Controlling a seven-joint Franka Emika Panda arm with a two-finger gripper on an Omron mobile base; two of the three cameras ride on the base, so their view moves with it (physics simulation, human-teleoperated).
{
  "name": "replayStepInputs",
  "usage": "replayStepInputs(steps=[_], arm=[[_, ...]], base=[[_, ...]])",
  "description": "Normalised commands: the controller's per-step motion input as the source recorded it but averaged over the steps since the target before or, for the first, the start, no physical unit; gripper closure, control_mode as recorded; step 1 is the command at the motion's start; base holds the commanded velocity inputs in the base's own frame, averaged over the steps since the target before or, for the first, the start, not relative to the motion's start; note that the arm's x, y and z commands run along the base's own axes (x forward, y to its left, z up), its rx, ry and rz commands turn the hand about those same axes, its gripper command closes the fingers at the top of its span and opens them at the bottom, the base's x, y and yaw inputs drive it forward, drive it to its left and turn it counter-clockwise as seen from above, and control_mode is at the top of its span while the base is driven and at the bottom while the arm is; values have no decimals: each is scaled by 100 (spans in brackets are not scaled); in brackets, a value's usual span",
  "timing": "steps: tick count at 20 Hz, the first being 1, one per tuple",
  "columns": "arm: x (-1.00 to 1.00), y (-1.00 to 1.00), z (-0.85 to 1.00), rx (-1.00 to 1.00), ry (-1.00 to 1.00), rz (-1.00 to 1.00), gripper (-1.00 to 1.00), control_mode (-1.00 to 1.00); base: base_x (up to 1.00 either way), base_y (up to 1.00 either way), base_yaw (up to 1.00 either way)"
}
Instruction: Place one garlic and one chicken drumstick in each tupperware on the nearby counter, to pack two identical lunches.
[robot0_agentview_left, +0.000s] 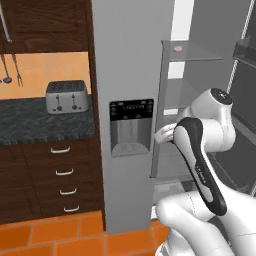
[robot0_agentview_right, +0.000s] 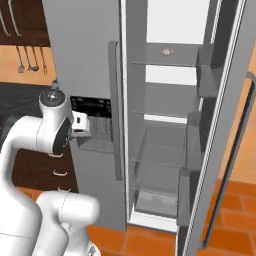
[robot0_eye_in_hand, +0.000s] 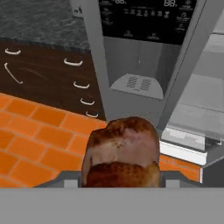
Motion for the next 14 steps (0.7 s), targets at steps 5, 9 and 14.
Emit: replayStepInputs(steps=[5, 9, 14], arm=[[0, 0, 0, 0, 0, 0, 100, 100], [0, 0, 0, 0, 0, 0, 100, 100], [0, 0, 0, 0, 0, 0, 100, 100]], base=[[21, 100, 0], [45, 100, 0], [66, 100, 10]])
